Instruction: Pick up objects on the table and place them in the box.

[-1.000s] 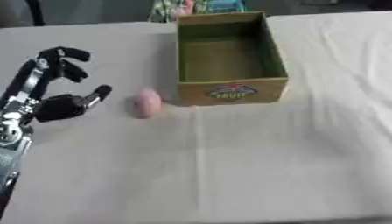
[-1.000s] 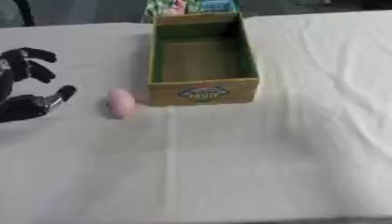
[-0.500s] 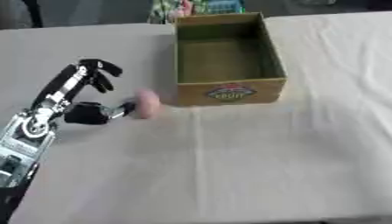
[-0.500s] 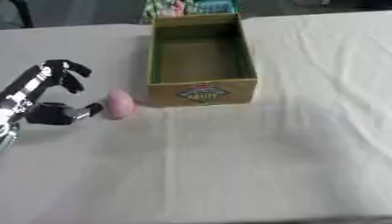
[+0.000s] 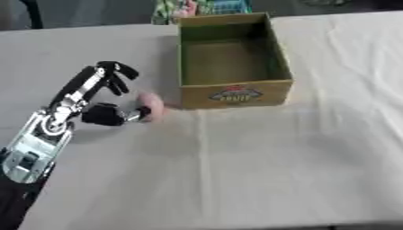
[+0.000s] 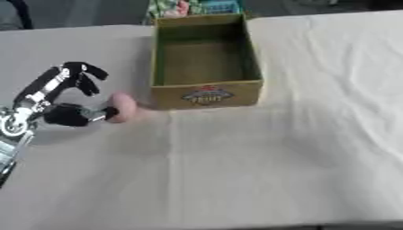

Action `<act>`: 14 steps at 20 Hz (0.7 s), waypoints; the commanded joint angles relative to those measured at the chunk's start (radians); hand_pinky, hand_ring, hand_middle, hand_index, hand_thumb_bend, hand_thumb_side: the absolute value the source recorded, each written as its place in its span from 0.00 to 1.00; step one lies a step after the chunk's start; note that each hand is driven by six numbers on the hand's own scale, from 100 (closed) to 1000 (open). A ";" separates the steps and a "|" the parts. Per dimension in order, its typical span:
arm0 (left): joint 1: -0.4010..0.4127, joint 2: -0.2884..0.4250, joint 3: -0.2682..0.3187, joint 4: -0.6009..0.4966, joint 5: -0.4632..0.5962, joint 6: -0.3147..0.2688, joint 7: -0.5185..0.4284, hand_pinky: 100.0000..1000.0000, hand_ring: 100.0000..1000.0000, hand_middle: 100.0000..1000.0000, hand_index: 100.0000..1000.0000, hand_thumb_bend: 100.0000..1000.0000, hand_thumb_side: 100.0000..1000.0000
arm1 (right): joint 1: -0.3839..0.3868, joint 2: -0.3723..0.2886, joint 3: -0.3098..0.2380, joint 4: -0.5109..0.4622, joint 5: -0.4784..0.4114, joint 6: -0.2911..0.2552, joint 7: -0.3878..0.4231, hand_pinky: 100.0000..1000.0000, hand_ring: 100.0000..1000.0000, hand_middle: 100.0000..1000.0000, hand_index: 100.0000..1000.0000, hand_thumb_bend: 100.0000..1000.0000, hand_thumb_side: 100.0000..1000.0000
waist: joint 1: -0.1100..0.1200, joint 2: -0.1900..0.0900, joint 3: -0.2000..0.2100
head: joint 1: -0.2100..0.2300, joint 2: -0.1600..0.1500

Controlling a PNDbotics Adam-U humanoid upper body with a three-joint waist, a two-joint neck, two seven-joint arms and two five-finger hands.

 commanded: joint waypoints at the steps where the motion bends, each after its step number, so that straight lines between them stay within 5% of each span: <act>1: -0.043 0.015 -0.017 0.024 -0.035 0.010 0.006 0.56 0.55 0.64 0.73 0.56 0.09 | -0.012 -0.021 -0.006 -0.005 -0.008 -0.002 0.004 0.60 0.68 0.67 0.80 0.00 0.19 | -0.002 -0.019 -0.004 | 0.004 -0.002; 14: -0.112 -0.002 -0.072 0.156 -0.270 -0.012 -0.056 0.61 0.58 0.66 0.75 0.54 0.03 | -0.014 -0.020 -0.003 -0.003 -0.008 -0.002 0.009 0.60 0.68 0.67 0.80 0.00 0.19 | -0.001 -0.022 -0.012 | 0.005 0.002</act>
